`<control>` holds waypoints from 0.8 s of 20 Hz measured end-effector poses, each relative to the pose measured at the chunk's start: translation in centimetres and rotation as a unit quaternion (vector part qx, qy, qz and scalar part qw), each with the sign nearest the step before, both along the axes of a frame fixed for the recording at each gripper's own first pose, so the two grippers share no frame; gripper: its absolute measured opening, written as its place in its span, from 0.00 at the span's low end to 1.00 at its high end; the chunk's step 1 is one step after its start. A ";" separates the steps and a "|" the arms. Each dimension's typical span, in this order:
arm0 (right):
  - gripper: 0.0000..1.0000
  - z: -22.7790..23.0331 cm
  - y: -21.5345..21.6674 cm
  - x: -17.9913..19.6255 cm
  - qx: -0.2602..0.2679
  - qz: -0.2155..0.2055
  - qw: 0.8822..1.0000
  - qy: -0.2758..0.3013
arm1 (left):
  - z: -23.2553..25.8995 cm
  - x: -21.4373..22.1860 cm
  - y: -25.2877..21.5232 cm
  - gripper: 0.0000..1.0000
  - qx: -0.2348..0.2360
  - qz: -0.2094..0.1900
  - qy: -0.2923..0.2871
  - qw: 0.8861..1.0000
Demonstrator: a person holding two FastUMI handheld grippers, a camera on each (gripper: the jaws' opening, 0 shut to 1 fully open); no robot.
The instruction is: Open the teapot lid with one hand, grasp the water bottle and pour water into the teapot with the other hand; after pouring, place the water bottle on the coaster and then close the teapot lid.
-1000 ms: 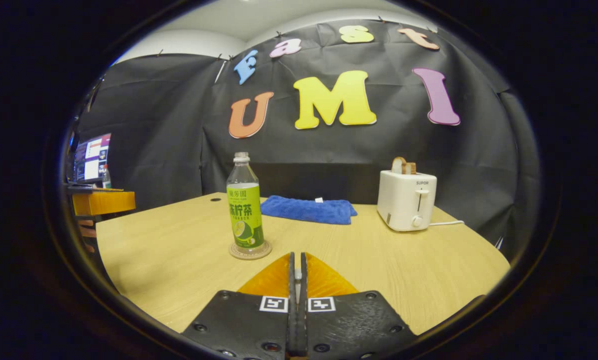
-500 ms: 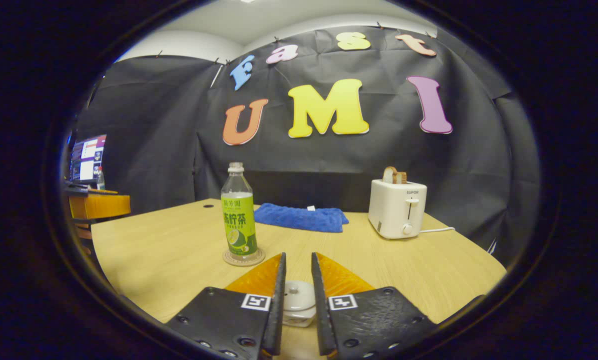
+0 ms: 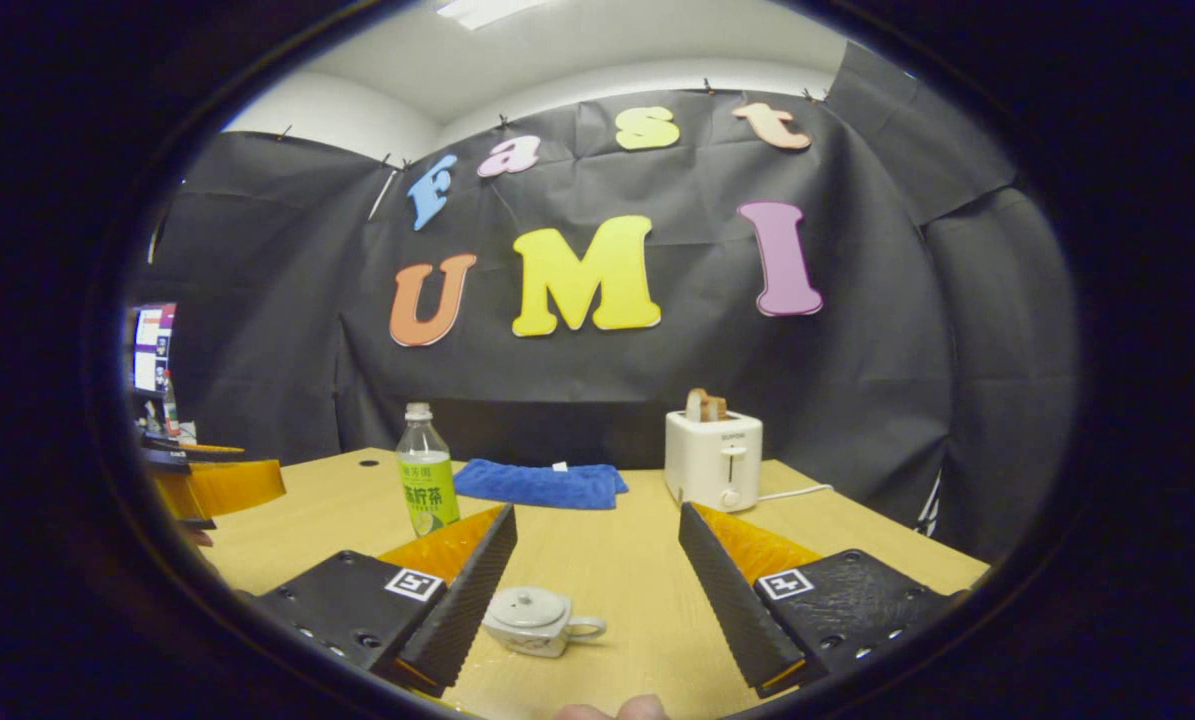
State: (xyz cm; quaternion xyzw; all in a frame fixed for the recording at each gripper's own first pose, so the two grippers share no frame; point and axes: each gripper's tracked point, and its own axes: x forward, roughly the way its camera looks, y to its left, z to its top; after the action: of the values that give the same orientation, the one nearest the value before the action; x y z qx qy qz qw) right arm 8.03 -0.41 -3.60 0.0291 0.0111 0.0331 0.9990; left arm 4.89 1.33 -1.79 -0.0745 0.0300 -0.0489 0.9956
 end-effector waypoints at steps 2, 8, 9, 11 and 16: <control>0.98 1.2 -1.3 -1.1 -0.003 -0.013 1.000 -0.013 | 0.5 -0.1 -0.7 0.99 0.008 0.000 -0.008 1.000; 0.94 2.6 -3.8 -4.0 -0.007 -0.044 0.999 -0.030 | 2.0 -2.0 -3.0 0.99 0.023 0.006 -0.029 0.999; 0.96 2.9 -4.0 -4.5 -0.009 -0.045 0.998 -0.034 | 2.5 -2.6 -3.1 0.99 0.028 0.009 -0.039 0.999; 0.96 3.1 -4.0 -5.5 -0.008 -0.046 0.998 -0.035 | 3.1 -3.4 -3.2 0.99 0.034 0.016 -0.051 0.998; 0.96 4.2 -4.0 -7.7 -0.007 -0.053 0.998 -0.046 | 4.1 -5.2 -4.0 0.99 0.031 0.017 -0.060 0.998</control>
State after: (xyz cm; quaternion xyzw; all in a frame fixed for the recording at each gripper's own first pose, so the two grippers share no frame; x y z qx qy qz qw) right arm 0.34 -4.44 0.57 0.0212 -0.0362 -0.0183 0.9990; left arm -0.27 -2.62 2.30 -0.0413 -0.0291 -0.0357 0.9981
